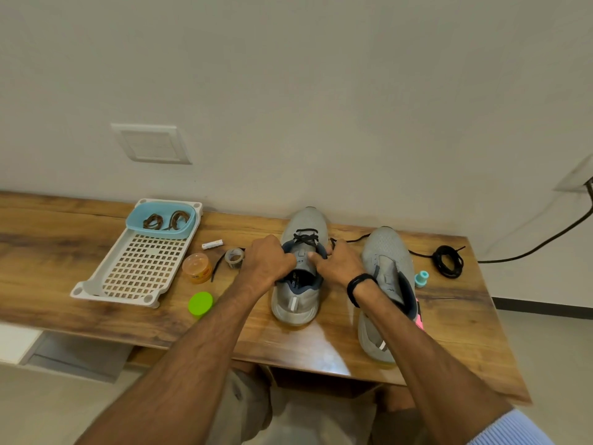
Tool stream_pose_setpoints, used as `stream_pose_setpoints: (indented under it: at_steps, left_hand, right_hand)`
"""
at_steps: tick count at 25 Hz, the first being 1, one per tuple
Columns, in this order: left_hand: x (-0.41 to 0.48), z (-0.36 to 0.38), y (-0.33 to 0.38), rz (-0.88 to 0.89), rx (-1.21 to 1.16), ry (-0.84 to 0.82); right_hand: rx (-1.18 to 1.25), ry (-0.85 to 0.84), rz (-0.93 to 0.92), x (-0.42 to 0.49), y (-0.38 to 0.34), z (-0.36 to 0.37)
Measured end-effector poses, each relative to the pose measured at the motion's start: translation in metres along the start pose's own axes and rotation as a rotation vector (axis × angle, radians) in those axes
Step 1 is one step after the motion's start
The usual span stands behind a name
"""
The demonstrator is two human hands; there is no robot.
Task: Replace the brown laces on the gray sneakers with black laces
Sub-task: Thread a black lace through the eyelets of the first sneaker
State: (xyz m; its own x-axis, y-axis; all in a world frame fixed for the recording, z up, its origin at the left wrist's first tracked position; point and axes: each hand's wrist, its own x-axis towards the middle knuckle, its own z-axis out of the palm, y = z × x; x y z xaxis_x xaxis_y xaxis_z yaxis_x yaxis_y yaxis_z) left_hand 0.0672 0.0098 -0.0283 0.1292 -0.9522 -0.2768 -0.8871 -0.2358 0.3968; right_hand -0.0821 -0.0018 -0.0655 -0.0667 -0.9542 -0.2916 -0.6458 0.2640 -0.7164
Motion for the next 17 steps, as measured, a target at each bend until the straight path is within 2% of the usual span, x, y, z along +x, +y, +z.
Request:
stream_pose_setpoints:
  at_steps: [3, 5, 7, 9, 11, 14, 15, 17]
  left_hand:
    - [-0.006, -0.009, 0.005, -0.016, 0.092, 0.046]
    - [-0.005, -0.021, 0.010, 0.089, 0.077, 0.166]
    - [-0.002, -0.031, 0.017, 0.333, -0.135, 0.219]
    - [0.003, -0.028, 0.022, 0.489, -0.254, 0.172]
    - [0.007, -0.023, 0.022, 0.446, -0.251, 0.128]
    - [0.006, -0.030, 0.011, 0.274, -0.580, 0.005]
    - [0.007, -0.032, 0.007, 0.246, -0.662, 0.020]
    - [0.007, -0.036, 0.005, 0.244, -0.613, 0.102]
  right_hand:
    - [0.132, 0.163, -0.132, -0.006, -0.014, -0.018]
    - [0.078, 0.271, -0.328, -0.008, -0.022, -0.037]
    - [-0.048, 0.180, -0.513, -0.008, -0.024, -0.049]
    - [-0.144, 0.097, -0.602, -0.007, -0.022, -0.051]
    - [-0.130, 0.209, -0.595, -0.002, -0.017, -0.052]
    - [0.026, 0.506, -0.332, 0.008, -0.009, -0.067]
    - [0.053, 0.536, -0.232, 0.010, -0.005, -0.069]
    - [-0.077, 0.497, -0.154, 0.009, -0.001, -0.065]
